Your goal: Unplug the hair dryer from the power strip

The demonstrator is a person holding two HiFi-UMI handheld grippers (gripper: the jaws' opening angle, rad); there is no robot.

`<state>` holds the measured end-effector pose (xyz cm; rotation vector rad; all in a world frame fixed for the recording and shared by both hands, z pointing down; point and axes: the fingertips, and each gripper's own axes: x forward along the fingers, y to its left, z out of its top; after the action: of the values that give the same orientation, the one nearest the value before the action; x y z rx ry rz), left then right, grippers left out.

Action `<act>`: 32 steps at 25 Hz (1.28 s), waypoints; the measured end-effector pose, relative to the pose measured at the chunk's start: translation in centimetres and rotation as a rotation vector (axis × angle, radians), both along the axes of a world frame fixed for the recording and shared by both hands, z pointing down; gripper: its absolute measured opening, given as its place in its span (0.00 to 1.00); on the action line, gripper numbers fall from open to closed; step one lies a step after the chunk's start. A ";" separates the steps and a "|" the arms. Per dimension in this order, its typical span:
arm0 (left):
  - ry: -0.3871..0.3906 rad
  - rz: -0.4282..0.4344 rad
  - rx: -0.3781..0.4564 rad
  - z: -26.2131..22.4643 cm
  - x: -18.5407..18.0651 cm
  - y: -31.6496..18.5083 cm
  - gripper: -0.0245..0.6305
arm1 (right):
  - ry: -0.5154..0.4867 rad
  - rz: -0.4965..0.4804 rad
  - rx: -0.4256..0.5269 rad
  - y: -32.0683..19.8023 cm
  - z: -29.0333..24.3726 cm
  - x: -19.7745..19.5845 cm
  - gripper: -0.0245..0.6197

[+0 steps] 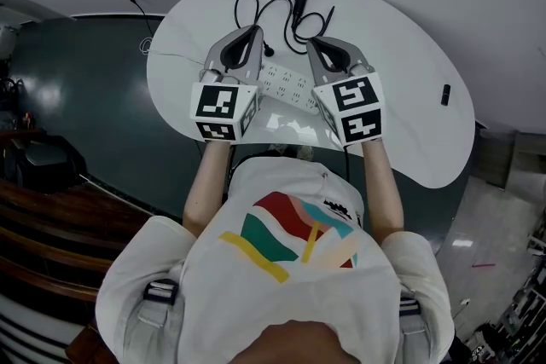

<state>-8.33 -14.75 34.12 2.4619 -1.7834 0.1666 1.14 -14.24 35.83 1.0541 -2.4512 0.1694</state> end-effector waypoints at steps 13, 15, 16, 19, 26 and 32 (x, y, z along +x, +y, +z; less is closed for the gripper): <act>0.016 -0.037 0.020 -1.5 0.6 2.5 0.04 | -0.189 0.106 0.249 3.3 -3.9 1.8 0.06; 0.011 -0.041 0.017 -1.3 0.5 2.5 0.04 | -0.183 0.106 0.255 3.5 -3.5 1.9 0.06; 0.008 -0.043 0.017 -1.3 0.5 2.5 0.04 | -0.182 0.107 0.255 3.5 -3.3 2.0 0.06; -0.006 -0.046 0.021 -1.3 0.6 2.7 0.04 | -0.190 0.114 0.253 3.6 -3.2 2.4 0.06; -0.009 -0.058 0.024 -1.3 0.6 3.2 0.04 | -0.191 0.108 0.237 3.8 -3.0 2.2 0.06; -0.017 -0.068 0.022 -1.3 0.5 3.3 0.04 | -0.185 0.091 0.241 4.0 -3.1 2.0 0.06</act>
<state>-7.85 -11.42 32.84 2.4180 -1.8824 0.1644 3.15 -10.26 32.75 1.3051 -2.6401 -0.0006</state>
